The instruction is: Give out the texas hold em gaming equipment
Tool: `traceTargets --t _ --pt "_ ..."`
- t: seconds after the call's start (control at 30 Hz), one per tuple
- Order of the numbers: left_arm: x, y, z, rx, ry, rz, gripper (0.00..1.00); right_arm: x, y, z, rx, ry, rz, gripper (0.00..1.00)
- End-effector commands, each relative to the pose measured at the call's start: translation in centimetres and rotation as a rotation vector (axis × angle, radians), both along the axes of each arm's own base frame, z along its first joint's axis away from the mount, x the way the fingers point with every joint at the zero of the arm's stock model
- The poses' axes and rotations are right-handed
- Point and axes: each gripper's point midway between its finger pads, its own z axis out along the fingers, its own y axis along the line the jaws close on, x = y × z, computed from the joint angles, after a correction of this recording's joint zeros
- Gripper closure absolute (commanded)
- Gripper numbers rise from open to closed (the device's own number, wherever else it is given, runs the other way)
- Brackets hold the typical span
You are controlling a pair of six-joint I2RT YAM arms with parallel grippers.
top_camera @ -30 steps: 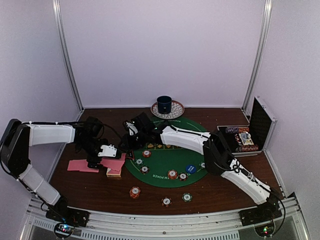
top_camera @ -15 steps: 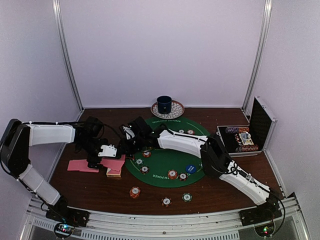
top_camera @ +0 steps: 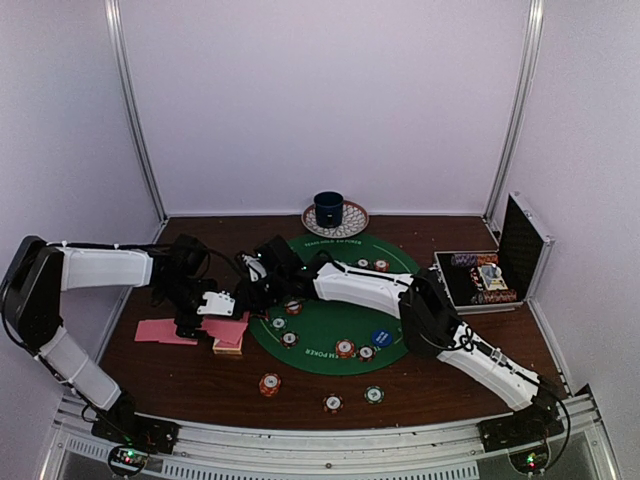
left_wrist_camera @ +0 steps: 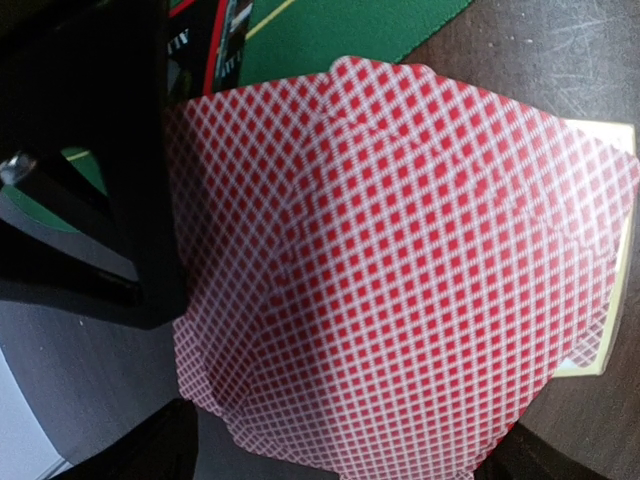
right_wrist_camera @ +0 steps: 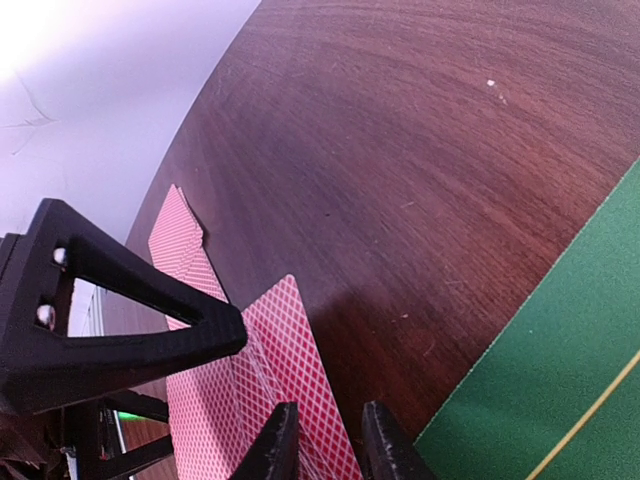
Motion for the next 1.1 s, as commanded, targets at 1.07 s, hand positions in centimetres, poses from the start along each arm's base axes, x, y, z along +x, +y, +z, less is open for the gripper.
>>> traceTargets --t 1.07 --pt "1.2 -1.0 -0.8 0.027 0.060 -0.015 0.02 -1.5 1.3 2.5 0.116 0.031 0.059 0.83"
